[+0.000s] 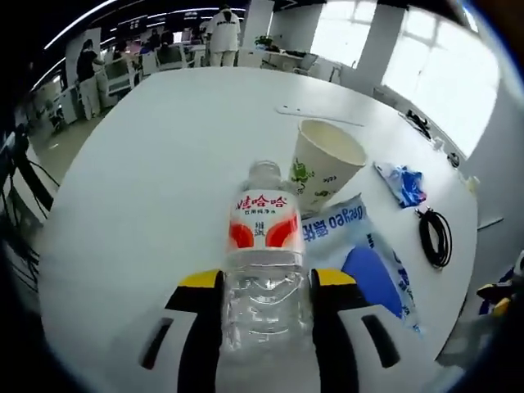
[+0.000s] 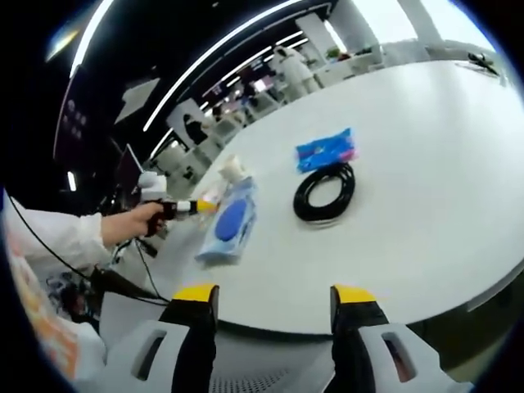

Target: Arrange the tabletop items into an orderly group along one side of the table until the central work area is clear of visible clutter.

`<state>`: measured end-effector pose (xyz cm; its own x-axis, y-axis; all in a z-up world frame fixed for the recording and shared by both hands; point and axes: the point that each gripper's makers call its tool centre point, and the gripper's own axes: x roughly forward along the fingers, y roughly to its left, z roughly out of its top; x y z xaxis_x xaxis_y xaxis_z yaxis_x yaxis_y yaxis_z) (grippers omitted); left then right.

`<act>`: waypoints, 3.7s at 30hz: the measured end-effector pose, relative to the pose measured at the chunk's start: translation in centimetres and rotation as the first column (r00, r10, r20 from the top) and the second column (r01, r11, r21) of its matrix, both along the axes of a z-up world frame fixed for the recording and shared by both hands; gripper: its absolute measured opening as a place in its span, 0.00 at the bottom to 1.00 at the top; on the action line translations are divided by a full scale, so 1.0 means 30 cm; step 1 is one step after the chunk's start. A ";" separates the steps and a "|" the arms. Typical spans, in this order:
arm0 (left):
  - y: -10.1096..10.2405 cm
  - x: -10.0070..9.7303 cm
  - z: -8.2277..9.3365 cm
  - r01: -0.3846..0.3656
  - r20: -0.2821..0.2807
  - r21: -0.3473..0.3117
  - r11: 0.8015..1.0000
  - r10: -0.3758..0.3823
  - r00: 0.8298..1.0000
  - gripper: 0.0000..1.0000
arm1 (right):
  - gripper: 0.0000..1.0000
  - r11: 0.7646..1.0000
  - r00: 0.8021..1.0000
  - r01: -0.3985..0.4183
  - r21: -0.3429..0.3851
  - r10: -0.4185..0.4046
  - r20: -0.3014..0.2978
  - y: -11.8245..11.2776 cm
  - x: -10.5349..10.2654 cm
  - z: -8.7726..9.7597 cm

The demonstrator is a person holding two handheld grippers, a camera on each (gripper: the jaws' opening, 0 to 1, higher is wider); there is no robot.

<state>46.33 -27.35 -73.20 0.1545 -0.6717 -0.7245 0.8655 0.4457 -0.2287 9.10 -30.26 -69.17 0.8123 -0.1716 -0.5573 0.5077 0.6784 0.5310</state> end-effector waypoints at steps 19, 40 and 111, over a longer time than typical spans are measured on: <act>0.114 -0.098 0.017 -0.092 -0.059 -0.042 0.995 0.090 0.994 0.40 | 0.55 0.996 0.994 -0.094 0.002 0.093 0.054 -0.055 0.090 0.011; 0.145 -0.138 -0.061 0.019 0.028 0.151 0.988 -0.023 0.999 0.48 | 0.56 0.997 0.995 -0.068 0.036 0.066 0.068 -0.072 0.082 -0.014; 0.120 -0.559 0.565 0.303 0.347 -0.485 0.821 -0.137 0.928 0.41 | 0.43 0.735 0.684 -0.614 -0.288 0.678 0.271 0.331 0.784 0.453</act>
